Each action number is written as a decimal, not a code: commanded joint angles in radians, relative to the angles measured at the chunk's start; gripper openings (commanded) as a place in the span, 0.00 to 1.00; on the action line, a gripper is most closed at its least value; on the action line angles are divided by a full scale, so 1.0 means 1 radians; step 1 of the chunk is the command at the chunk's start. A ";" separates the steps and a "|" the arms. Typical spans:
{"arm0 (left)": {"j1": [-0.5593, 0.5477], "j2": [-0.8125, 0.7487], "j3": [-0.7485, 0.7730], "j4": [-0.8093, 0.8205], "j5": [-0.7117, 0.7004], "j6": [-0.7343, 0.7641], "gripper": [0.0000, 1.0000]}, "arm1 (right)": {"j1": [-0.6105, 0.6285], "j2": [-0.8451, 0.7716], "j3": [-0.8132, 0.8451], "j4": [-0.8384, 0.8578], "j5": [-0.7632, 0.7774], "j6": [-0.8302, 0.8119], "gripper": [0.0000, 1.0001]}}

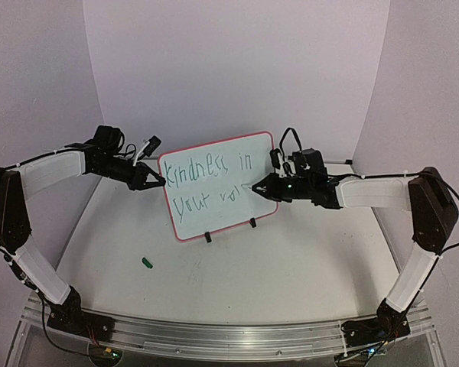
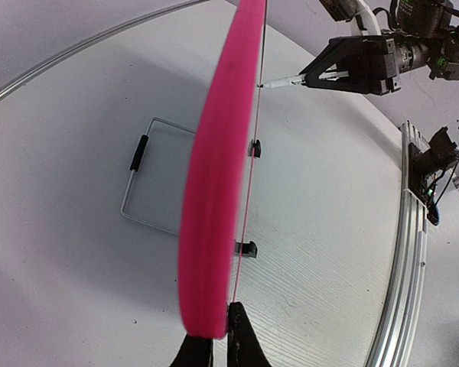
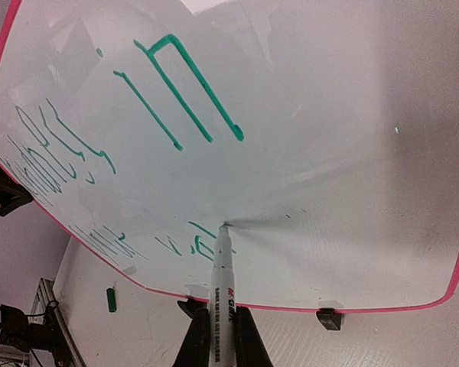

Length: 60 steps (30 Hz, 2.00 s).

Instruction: Write a sentence on the whiteboard

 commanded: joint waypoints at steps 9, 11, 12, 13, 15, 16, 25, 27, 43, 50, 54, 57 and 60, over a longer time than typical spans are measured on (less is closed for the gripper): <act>-0.019 0.009 0.011 -0.031 -0.068 0.030 0.00 | -0.006 0.033 0.040 0.024 -0.052 -0.006 0.00; -0.019 0.010 0.010 -0.031 -0.070 0.031 0.00 | -0.005 0.038 0.037 0.018 -0.058 -0.007 0.00; -0.019 0.010 0.010 -0.031 -0.068 0.030 0.00 | -0.006 0.038 0.034 0.015 -0.058 -0.008 0.00; -0.019 0.011 0.010 -0.030 -0.068 0.031 0.00 | -0.005 0.040 0.028 0.014 -0.057 -0.008 0.00; -0.019 0.011 0.010 -0.031 -0.069 0.030 0.00 | -0.005 0.042 0.020 0.012 -0.050 -0.009 0.00; -0.019 0.011 0.010 -0.031 -0.068 0.031 0.00 | -0.005 0.042 0.020 0.011 -0.050 -0.009 0.00; -0.020 0.011 0.010 -0.031 -0.070 0.030 0.00 | -0.005 0.046 0.000 0.006 -0.041 -0.006 0.00; -0.019 0.010 0.010 -0.031 -0.070 0.030 0.00 | -0.005 0.051 -0.005 0.006 -0.043 -0.004 0.00; -0.019 0.009 0.010 -0.031 -0.070 0.030 0.00 | -0.006 -0.002 -0.053 0.006 -0.071 0.004 0.00; -0.019 0.006 0.010 -0.031 -0.070 0.031 0.00 | -0.019 -0.058 -0.059 0.004 -0.055 0.000 0.00; -0.019 0.006 0.009 -0.030 -0.071 0.030 0.00 | -0.034 -0.049 -0.052 0.004 -0.055 -0.003 0.00; -0.019 0.007 0.010 -0.031 -0.071 0.030 0.00 | -0.041 -0.035 -0.035 0.004 -0.058 -0.008 0.00; -0.019 0.007 0.009 -0.031 -0.071 0.030 0.00 | -0.047 -0.019 -0.013 0.004 -0.064 -0.010 0.00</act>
